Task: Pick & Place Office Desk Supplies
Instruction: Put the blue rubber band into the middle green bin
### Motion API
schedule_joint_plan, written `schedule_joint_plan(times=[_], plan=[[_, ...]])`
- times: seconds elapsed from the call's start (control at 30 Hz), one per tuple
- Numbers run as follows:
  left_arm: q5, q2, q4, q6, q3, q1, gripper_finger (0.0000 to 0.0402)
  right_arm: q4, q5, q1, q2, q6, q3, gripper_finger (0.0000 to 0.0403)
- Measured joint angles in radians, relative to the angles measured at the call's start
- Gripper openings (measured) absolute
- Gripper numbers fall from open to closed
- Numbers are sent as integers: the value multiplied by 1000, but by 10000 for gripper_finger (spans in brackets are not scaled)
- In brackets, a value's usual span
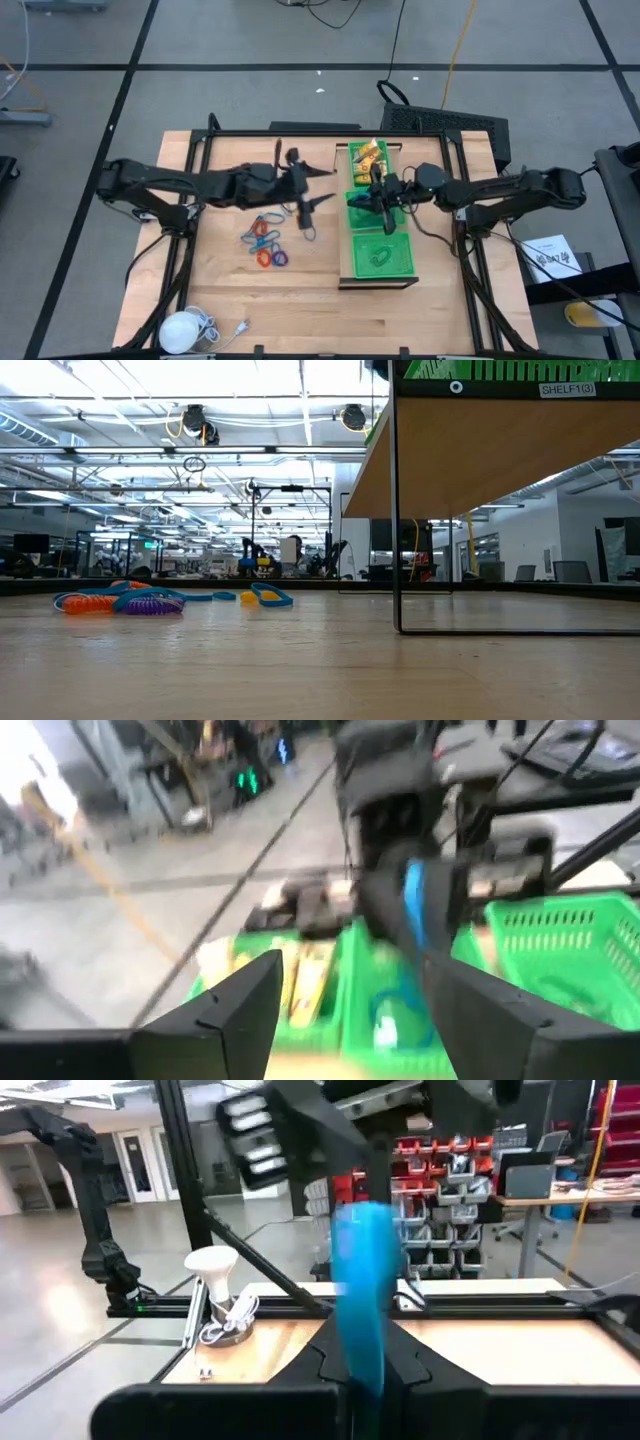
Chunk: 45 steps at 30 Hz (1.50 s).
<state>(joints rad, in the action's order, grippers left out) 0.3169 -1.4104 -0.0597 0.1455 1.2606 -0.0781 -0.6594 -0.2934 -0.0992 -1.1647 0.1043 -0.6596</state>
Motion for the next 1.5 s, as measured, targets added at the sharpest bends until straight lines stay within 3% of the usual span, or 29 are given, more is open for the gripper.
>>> schedule_joint_plan(times=[0.13, 0.27, 0.6, 0.77, 1.07, 1.5], plan=[[-1, 66, -87, -54, -30, 21, 250, 160, 4, 1, 96, -42, 1, 1], [-3, 118, -32, -89, -135, 28, 251, 295, 12, 1, 178, -73, 1, 1], [75, 332, 369, -226, -590, 47, 251, 512, 61, 1, 282, -76, 1, 0], [98, 427, 440, -310, -726, 67, 251, 540, 61, 1, 285, -91, 1, 1], [96, 422, 443, -395, -767, 84, 251, 529, 61, 1, 282, -103, 1, 24], [95, 402, 458, -379, -767, 84, 251, 500, 61, 1, 282, -91, 1, 133]])
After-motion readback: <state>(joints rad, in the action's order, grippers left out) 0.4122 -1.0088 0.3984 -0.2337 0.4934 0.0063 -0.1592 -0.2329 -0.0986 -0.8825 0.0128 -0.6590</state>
